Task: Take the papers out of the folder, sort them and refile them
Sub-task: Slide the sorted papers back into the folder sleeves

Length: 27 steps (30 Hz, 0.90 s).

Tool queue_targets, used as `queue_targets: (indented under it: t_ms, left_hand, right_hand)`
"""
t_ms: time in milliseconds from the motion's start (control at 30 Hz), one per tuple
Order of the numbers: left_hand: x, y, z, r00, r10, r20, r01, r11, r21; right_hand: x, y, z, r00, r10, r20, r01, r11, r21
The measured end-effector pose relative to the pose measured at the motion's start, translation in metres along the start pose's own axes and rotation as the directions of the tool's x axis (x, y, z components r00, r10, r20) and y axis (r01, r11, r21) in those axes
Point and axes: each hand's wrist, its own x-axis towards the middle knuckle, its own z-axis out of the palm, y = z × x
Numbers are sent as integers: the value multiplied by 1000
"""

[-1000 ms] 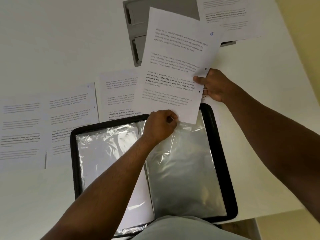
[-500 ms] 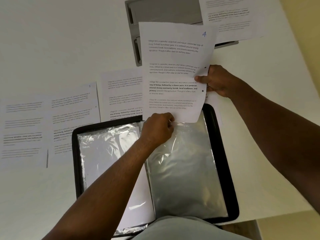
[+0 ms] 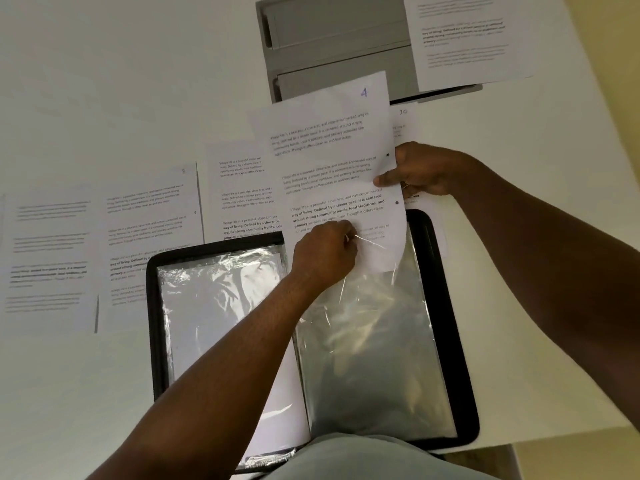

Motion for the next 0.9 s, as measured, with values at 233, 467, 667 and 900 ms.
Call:
queue_targets:
  t_ms: [233,467,667,900]
  left_hand:
    - [6,1,-5,984,-55,167,93,969,-228]
    - [14,20,3,955,14,297,70,960,-270]
    - [25,36,-2,887,-53,458,263,874,-407]
    - [41,48,0,901,-132,414,332,824,-459]
  right_hand:
    - [-3,6,11,999,-33,7,33,999,41]
    - [-2,5,12,998,-12,-59,26,970,241]
    - [-4,1,18,994,-5,-113,30,976,215]
    - [0,3,18,991,33,-129,1,967,256]
